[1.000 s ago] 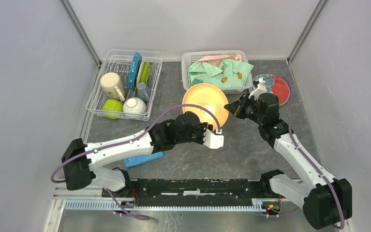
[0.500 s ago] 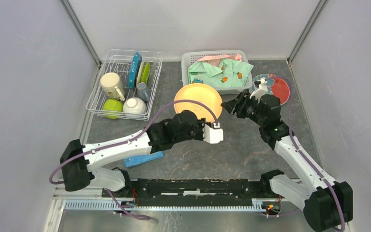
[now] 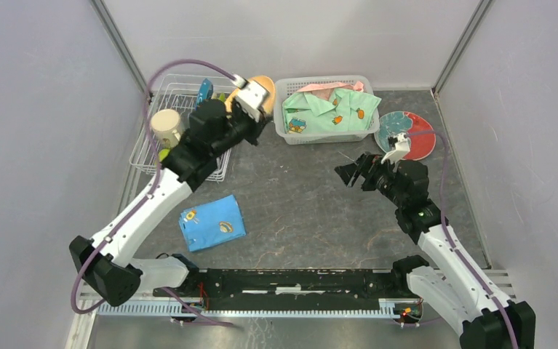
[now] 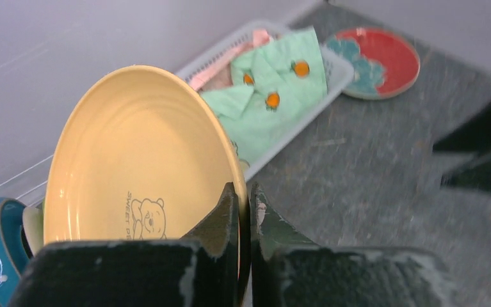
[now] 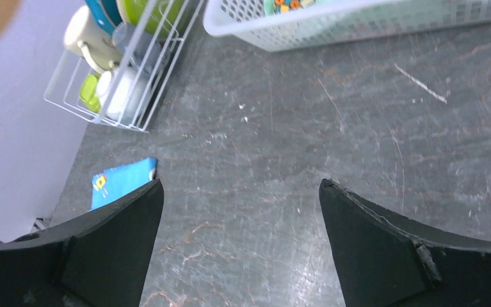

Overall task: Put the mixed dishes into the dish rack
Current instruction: Insert the plate into the dish rack.

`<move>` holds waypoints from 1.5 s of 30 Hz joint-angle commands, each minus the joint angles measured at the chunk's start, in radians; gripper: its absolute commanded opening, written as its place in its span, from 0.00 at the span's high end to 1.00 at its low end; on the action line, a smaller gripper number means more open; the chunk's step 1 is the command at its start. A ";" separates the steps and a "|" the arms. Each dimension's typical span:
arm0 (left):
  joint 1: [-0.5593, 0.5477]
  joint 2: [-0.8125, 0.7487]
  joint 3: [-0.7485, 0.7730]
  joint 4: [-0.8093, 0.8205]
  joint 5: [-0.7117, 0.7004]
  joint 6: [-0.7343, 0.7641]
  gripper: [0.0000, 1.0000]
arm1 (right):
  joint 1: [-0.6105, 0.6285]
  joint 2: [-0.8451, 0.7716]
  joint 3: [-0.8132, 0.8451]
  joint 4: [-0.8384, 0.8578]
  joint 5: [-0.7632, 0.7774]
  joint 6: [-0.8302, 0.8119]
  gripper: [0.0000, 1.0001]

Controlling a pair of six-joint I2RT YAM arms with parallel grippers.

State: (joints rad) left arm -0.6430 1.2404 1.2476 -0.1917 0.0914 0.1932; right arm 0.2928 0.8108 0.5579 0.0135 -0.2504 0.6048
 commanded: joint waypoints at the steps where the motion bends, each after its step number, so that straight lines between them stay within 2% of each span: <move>1: 0.111 -0.009 0.172 -0.006 0.124 -0.262 0.98 | 0.001 -0.024 -0.061 0.026 -0.004 -0.014 0.02; 5: 0.265 0.070 0.347 -0.087 0.230 -0.393 0.98 | 0.001 -0.030 -0.084 0.029 -0.014 -0.027 0.02; 8: 0.384 0.117 0.423 -0.095 0.292 -0.474 0.98 | 0.002 -0.029 -0.089 0.025 -0.016 -0.037 0.02; 13: 0.622 0.197 0.454 0.022 0.469 -0.704 0.98 | 0.001 -0.025 -0.085 0.015 -0.038 -0.055 0.02; 16: 0.707 0.254 0.481 0.057 0.516 -0.754 0.98 | 0.002 -0.038 -0.093 0.015 -0.046 -0.052 0.02; 21: 0.786 0.388 0.575 0.043 0.604 -0.778 0.98 | 0.002 -0.044 -0.101 0.004 -0.025 -0.083 0.02; 26: 0.857 0.506 0.695 0.000 0.614 -0.759 0.98 | 0.001 -0.018 -0.093 -0.009 -0.019 -0.105 0.02; 35: 0.892 0.740 0.886 -0.006 0.644 -0.783 0.98 | 0.002 0.018 -0.069 0.000 -0.024 -0.111 0.02; 45: 0.893 0.854 0.881 -0.024 0.635 -0.795 0.98 | 0.001 0.056 -0.067 0.035 -0.018 -0.083 0.02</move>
State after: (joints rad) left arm 0.2508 2.0834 2.1044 -0.2485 0.6914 -0.5797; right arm 0.2928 0.8536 0.4648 -0.0074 -0.2771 0.5179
